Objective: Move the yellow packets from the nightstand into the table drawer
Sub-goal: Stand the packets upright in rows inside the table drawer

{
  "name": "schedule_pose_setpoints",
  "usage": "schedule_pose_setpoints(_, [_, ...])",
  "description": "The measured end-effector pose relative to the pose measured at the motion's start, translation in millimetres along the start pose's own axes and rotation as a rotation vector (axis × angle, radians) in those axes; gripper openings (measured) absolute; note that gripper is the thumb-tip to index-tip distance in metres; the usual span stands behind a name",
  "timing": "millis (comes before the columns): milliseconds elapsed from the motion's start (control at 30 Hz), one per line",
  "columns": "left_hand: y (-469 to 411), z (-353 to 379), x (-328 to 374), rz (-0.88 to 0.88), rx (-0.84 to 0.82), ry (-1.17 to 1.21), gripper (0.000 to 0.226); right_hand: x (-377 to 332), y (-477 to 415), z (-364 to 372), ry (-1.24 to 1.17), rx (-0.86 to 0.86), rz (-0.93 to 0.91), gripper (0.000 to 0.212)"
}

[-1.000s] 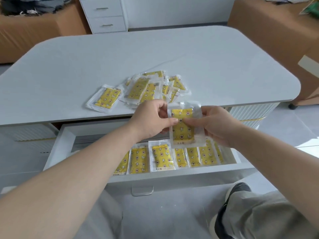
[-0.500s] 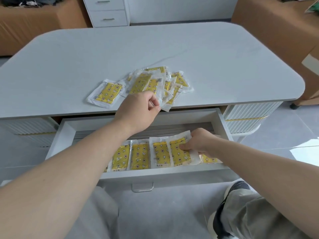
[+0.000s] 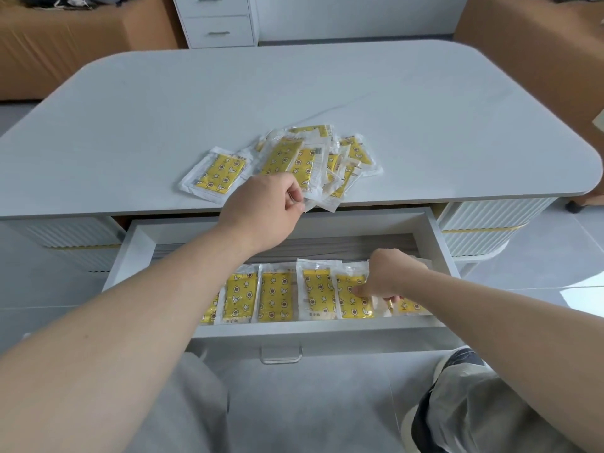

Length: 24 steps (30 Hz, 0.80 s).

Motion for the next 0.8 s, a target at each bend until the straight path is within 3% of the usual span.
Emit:
schedule_pose_setpoints(167, [-4.6,-10.8,-2.9,-0.049,0.081,-0.014,0.003,-32.7,12.8,-33.0,0.125,0.071,-0.074,0.031])
schedule_pose_setpoints(333, [-14.7,-21.4,-5.5,-0.100,0.198,-0.016,0.005,-50.7,32.3,-85.8,-0.225,0.041,-0.147,0.023])
schedule_pose_setpoints(467, [-21.1,-27.0,-12.8,-0.149,0.240,-0.090,0.017,-51.7,44.5,-134.9,-0.342,0.268,-0.186,0.024])
schedule_pose_setpoints(567, [-26.7,-24.9,-29.7,-0.244,0.169,-0.254,0.037,-55.3,38.8,-157.9,-0.456,0.491,-0.201,0.017])
schedule_pose_setpoints(667, [-29.0,-19.0,-54.6,-0.356,0.075,-0.359,0.055,-67.6,30.2,-158.3,-0.482,0.608,-0.255,0.016])
schedule_pose_setpoints(800, [-27.7,-8.1,-80.8,-0.457,-0.056,-0.424,0.071,-105.0,31.5,-153.1,-0.238,0.718,-0.419,0.044])
Point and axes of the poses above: each hand's wrist, its own y-axis away from the middle knuckle, its own z-axis out of the palm, x = y × z, the point moved 9 cm from there along -y, towards the middle knuckle, and after that the axes turned 1 degree about -z, right-handed, at the moved point
